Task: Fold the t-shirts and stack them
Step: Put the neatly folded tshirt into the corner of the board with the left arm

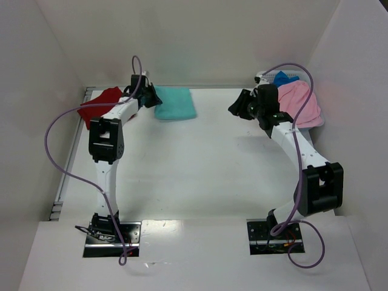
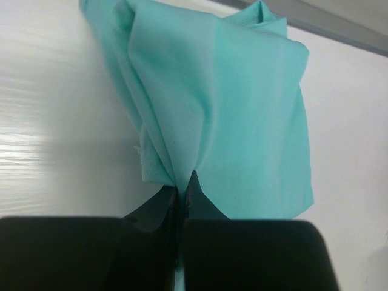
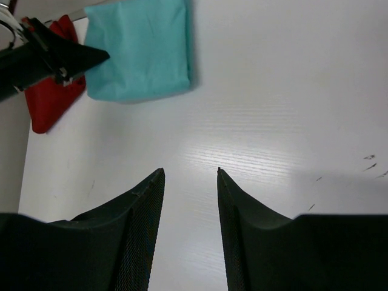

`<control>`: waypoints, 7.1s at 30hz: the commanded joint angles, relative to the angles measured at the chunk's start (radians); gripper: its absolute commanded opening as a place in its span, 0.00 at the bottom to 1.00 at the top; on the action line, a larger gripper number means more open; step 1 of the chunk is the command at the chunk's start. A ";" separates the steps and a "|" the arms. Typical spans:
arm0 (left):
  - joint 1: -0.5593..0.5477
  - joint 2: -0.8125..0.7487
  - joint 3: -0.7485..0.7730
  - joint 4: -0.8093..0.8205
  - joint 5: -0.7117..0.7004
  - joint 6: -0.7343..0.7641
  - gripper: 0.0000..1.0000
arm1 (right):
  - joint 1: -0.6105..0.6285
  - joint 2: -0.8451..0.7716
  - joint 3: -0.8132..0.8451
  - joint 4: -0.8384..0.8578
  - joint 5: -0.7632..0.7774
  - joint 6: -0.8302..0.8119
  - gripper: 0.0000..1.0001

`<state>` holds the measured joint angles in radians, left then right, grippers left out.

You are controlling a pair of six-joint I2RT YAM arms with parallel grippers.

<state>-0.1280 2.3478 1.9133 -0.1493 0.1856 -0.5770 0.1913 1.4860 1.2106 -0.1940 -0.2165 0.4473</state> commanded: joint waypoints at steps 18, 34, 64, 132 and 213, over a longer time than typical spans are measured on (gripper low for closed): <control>0.214 -0.119 0.153 -0.116 -0.014 0.103 0.00 | -0.006 -0.109 -0.121 0.059 -0.014 0.047 0.46; 0.364 -0.228 0.059 -0.072 0.067 0.103 0.00 | -0.006 -0.109 -0.149 0.088 -0.014 0.097 0.46; 0.547 -0.415 -0.263 0.076 0.172 0.031 0.00 | -0.006 -0.061 -0.131 0.088 -0.060 0.097 0.46; 0.559 -0.300 -0.344 0.037 0.157 0.098 0.52 | 0.004 -0.015 -0.121 0.107 -0.050 0.116 0.46; 0.341 -0.041 -0.014 -0.058 0.052 0.106 0.27 | 0.004 -0.138 -0.207 0.105 0.016 0.143 0.50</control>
<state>0.2070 2.2944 1.8732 -0.2352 0.2161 -0.4934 0.1917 1.3838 1.0069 -0.1081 -0.2199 0.5835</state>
